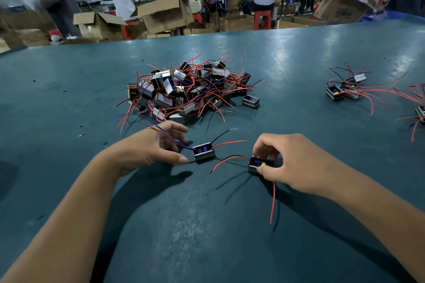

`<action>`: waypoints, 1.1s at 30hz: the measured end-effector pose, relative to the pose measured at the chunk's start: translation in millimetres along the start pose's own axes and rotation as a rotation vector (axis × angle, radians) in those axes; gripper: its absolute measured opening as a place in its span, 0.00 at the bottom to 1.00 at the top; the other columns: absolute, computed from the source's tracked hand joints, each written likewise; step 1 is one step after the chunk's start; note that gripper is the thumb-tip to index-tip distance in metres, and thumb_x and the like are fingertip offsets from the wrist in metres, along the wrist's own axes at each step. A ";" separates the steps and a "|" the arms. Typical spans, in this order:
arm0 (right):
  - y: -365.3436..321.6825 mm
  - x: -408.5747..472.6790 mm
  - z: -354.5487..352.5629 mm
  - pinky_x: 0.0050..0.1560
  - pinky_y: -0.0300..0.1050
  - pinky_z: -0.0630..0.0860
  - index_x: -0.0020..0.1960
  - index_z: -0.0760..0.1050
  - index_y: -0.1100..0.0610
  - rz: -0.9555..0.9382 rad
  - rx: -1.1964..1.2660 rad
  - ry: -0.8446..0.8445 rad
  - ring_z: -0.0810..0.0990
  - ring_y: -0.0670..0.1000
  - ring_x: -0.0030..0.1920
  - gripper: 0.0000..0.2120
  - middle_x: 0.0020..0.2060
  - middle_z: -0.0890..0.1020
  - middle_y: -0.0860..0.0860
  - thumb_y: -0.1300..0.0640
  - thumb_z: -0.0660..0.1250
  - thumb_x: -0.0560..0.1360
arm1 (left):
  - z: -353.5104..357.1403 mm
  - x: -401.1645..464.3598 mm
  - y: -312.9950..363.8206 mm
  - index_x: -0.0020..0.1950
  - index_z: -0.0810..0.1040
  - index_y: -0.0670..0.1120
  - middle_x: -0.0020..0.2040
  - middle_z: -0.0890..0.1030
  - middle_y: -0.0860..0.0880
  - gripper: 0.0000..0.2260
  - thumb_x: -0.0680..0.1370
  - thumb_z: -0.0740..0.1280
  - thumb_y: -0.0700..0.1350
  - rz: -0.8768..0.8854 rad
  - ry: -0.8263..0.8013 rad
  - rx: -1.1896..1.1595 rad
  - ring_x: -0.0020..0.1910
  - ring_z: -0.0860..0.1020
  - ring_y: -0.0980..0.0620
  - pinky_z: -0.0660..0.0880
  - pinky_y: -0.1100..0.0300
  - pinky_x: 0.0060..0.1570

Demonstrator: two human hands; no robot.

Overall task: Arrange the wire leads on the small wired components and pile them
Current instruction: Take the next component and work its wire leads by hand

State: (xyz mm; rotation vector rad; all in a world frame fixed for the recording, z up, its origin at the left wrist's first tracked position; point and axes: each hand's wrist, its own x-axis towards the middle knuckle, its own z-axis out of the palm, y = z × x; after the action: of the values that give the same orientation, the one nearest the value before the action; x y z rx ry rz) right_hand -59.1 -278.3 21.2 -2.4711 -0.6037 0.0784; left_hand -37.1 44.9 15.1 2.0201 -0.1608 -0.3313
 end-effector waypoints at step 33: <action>-5.7 0.6 -8.0 0.62 0.44 0.66 0.54 0.74 0.42 -0.075 -0.176 -0.101 0.70 0.46 0.59 0.06 0.55 0.73 0.42 0.49 0.68 0.78 | 64.7 -7.7 42.3 0.46 0.82 0.50 0.38 0.80 0.54 0.03 0.78 0.73 0.49 0.527 0.178 0.507 0.35 0.75 0.56 0.68 0.69 0.35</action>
State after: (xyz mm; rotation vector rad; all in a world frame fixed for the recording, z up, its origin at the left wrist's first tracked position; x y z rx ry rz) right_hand -59.4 -278.2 31.0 -2.6227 -0.7752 0.1261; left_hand -62.6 -27.6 26.4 2.3870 -0.7061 0.2488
